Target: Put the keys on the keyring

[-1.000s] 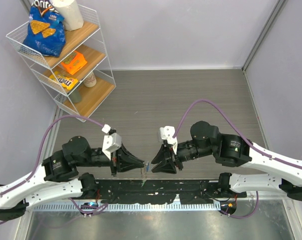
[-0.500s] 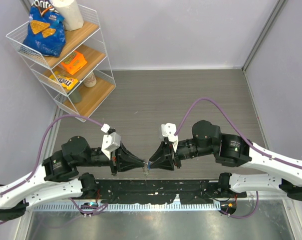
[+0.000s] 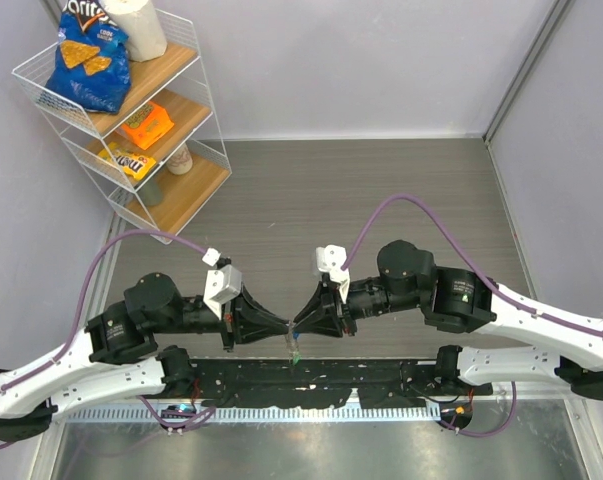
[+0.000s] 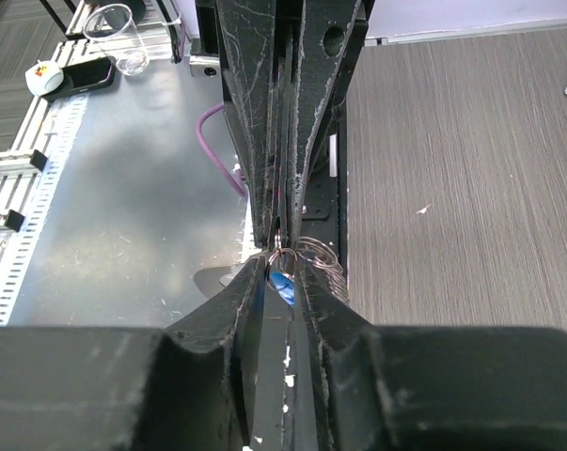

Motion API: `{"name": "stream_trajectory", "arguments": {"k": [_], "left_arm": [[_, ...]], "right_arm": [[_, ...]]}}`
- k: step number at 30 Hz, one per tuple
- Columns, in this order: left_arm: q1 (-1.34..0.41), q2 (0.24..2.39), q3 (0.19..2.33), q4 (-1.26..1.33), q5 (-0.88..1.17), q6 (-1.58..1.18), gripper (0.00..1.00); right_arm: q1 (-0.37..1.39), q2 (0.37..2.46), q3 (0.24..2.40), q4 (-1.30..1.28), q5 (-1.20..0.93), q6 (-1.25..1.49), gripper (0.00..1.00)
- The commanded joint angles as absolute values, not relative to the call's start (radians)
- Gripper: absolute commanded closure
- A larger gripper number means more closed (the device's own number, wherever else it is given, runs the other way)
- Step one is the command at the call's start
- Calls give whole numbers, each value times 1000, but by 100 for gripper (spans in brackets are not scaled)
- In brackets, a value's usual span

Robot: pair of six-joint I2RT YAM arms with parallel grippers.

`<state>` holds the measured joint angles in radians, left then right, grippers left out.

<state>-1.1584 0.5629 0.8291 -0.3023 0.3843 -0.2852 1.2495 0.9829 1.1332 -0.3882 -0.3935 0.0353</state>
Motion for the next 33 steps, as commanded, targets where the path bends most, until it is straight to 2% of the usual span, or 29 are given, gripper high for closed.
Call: {"name": "stream_trajectory", "arguments": {"k": [1, 5, 28, 30, 33], "left_arm": [[-1160, 551, 828, -212, 383, -299, 100], [-1160, 545, 828, -209, 379, -299, 100], [-1160, 503, 812, -137, 347, -313, 100], [-1158, 497, 807, -127, 341, -316, 100], [-1158, 494, 807, -120, 339, -318, 100]], "right_arm": [[1259, 986, 1138, -344, -377, 41, 82], [1262, 983, 1135, -350, -376, 35, 95], [1285, 943, 1043, -288, -393, 46, 95], [1285, 945, 1040, -285, -399, 46, 92], [1285, 937, 1043, -285, -387, 46, 70]]}}
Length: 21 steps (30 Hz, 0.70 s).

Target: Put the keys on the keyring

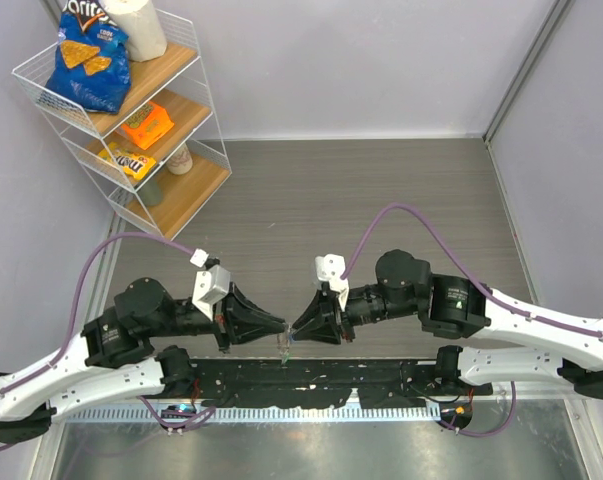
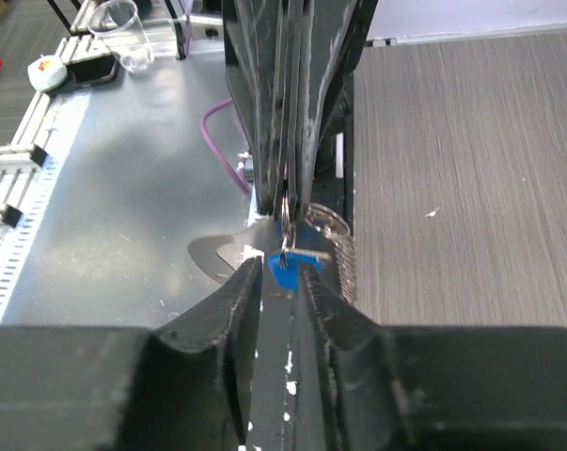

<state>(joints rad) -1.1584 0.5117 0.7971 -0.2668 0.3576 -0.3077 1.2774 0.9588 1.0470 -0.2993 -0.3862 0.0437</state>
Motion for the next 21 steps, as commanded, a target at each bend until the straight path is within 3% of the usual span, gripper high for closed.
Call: {"name": "stream_trajectory", "arguments": {"k": [1, 6, 21], "left_arm": [[-1158, 494, 807, -118, 339, -318, 100], [-1160, 491, 804, -112, 339, -321, 100], [-1160, 476, 764, -29, 327, -354, 100]], "right_arm": [[1285, 934, 1043, -279, -374, 49, 65], [1285, 894, 1040, -256, -348, 48, 58], [1285, 851, 991, -83, -301, 23, 57]]}}
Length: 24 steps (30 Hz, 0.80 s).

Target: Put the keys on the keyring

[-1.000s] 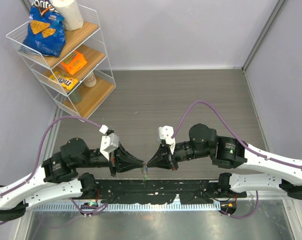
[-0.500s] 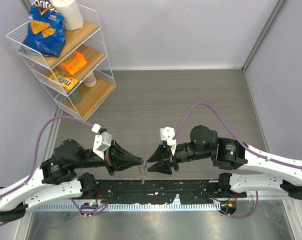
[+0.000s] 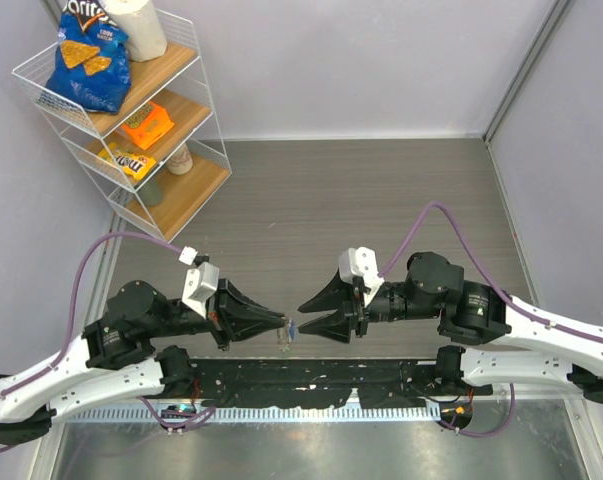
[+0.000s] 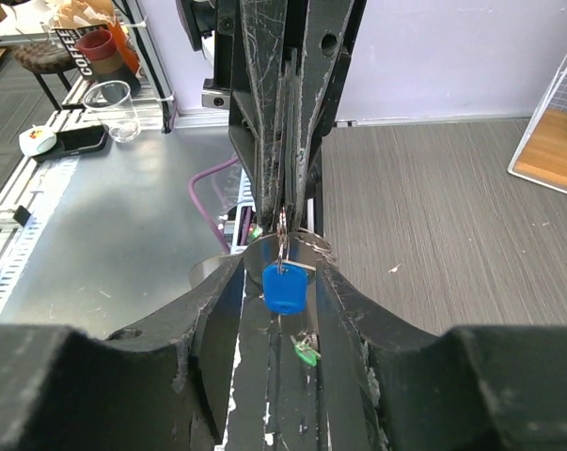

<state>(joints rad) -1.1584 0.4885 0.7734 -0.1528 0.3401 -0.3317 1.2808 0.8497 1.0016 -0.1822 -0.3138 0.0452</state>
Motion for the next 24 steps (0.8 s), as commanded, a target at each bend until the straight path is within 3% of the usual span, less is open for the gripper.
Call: {"name": "stream_trajectory", "arguments": {"k": [1, 24], "left_arm": [[-1158, 474, 759, -19, 328, -357, 100], [-1158, 446, 692, 107, 321, -393, 100]], "right_arm": [[1287, 854, 991, -75, -301, 21, 58], [1289, 887, 965, -6, -319, 15, 61]]}}
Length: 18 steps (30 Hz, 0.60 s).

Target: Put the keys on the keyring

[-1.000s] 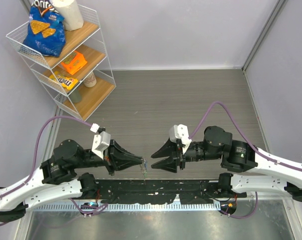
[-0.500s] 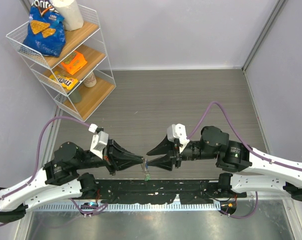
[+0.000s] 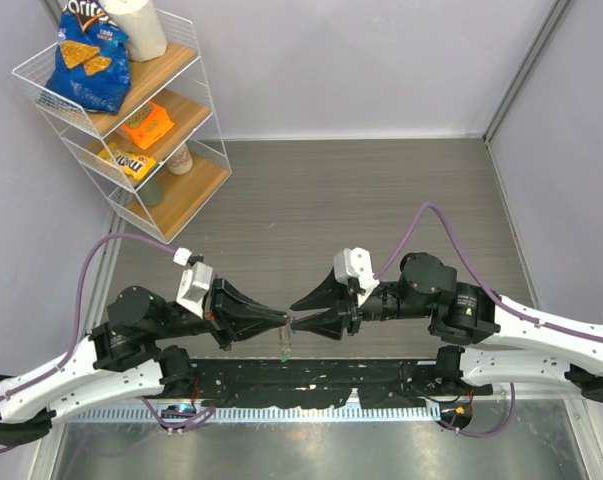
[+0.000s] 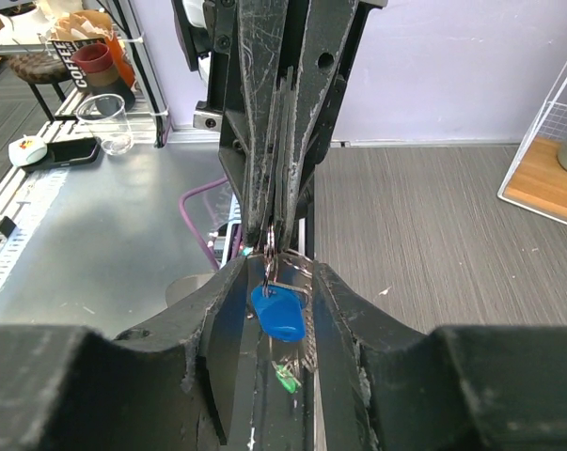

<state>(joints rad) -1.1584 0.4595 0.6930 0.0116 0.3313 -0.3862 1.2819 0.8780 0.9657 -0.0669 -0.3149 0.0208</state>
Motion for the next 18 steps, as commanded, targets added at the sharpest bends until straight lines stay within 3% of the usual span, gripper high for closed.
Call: {"name": "stream_trajectory", "arguments": {"k": [1, 10, 18], "left_arm": [[-1160, 446, 692, 109, 321, -393, 100], [-1158, 430, 683, 126, 311, -391, 100], [-1160, 416, 670, 150, 304, -394, 100]], "right_arm": [[1289, 888, 966, -6, -319, 17, 61], [1290, 908, 973, 29, -334, 17, 71], [1293, 919, 974, 29, -344, 23, 71]]}}
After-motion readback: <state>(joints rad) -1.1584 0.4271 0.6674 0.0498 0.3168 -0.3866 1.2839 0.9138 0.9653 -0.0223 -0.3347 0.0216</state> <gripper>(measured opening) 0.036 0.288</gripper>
